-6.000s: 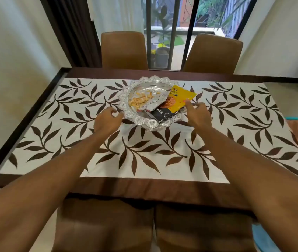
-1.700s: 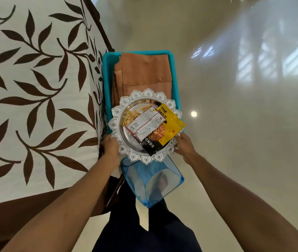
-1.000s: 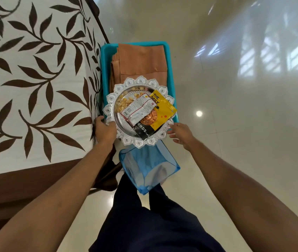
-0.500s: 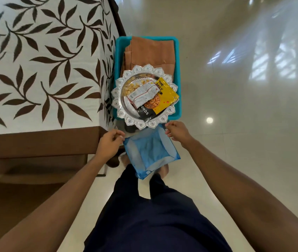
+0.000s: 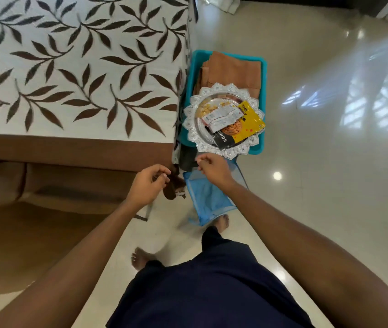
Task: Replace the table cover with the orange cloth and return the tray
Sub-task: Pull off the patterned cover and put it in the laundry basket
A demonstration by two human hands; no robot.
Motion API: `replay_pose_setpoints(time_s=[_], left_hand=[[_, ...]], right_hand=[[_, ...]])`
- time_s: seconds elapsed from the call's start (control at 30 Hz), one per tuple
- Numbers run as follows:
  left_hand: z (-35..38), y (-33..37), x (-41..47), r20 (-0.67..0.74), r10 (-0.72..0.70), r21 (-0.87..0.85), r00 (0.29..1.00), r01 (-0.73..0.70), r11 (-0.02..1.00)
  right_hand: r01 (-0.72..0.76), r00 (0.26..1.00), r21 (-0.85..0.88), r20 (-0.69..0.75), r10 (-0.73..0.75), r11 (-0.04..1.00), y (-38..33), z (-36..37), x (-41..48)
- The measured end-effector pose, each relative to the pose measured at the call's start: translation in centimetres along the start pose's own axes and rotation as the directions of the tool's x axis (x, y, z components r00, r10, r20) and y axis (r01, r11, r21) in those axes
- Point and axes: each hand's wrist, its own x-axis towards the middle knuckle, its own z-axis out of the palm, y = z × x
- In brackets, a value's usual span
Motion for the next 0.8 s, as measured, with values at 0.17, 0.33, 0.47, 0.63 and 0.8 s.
replay_pose_setpoints(time_s=[0.17, 0.33, 0.47, 0.63, 0.8], left_hand=[[-6.9, -5.5, -3.3, -0.136, -0.019, -0.013, 0.99, 0.018, 1.0], [-16.6, -12.1, -6.1, -0.188, -0.021, 0.077, 0.982, 0.036, 0.996], [-23.7, -15.1, -6.9, -0.24, 0.005, 0.162, 0.971, 0.035, 0.986], [-29.9, -16.5, -4.6, -0.247, 0.074, 0.38, 0.966, 0.026, 0.925], [-35.7, -16.4, 1.0, -0.231, 0.057, 0.522, 0.971, 0.075, 0.85]], right_hand=[[0.28, 0.953, -0.235, -0.051, -0.299, 0.931, -6.2, 8.1, -1.5], [0.381, 0.9, -0.644, 0.096, -0.424, 0.663, -11.1, 17.9, -1.1], [0.301, 0.939, -0.734, 0.116, -0.324, 0.609, -15.4, 23.6, 0.3], [0.244, 0.964, -0.753, 0.119, -0.237, 0.611, -17.5, 27.2, 2.9], [0.18, 0.964, -0.775, 0.015, -0.267, 0.606, -19.2, 30.1, 6.6]])
